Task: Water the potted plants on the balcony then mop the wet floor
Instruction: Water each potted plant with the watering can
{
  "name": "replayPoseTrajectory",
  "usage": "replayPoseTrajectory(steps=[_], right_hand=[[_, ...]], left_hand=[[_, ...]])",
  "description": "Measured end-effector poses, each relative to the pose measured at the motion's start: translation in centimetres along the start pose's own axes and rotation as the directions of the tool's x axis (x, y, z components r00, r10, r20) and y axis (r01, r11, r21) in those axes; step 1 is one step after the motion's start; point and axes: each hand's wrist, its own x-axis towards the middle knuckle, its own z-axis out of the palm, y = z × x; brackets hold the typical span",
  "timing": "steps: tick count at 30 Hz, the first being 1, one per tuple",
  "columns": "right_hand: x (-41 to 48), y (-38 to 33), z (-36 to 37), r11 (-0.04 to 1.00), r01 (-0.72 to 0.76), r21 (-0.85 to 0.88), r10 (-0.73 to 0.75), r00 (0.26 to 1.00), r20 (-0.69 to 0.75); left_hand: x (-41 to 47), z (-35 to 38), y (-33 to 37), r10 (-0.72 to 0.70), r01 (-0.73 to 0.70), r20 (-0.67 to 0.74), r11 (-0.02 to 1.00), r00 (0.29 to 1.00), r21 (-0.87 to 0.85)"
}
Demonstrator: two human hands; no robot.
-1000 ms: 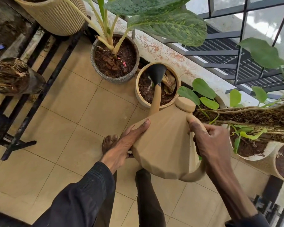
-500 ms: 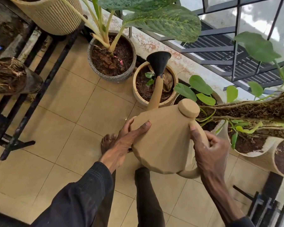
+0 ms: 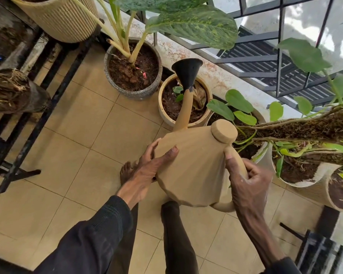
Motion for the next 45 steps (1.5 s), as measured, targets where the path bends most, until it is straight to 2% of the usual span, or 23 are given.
replayPoseTrajectory(steps=[12,21,32,45], right_hand=[[-0.4,-0.3,0.1,0.998,0.057,-0.003,-0.057,0.998,0.005],[-0.8,1.0,-0.8,0.981,-0.127,0.147,0.114,0.989,0.096],[-1.3,1.5,-0.8,0.982,-0.116,0.151,0.103,0.991,0.091],[-1.6,0.9,-0.4,0.977,-0.125,0.173,0.109,0.989,0.102]], left_hand=[[-0.6,-0.7,-0.8,0.029,-0.028,0.013,0.999,0.999,-0.031],[-0.3,-0.6,-0.9,0.144,-0.144,0.015,0.990,0.989,0.002],[-0.3,-1.0,-1.2,0.254,-0.256,0.032,0.958,0.967,0.133],[-0.6,-1.5,-1.1,0.283,-0.278,0.000,0.944,0.959,0.176]])
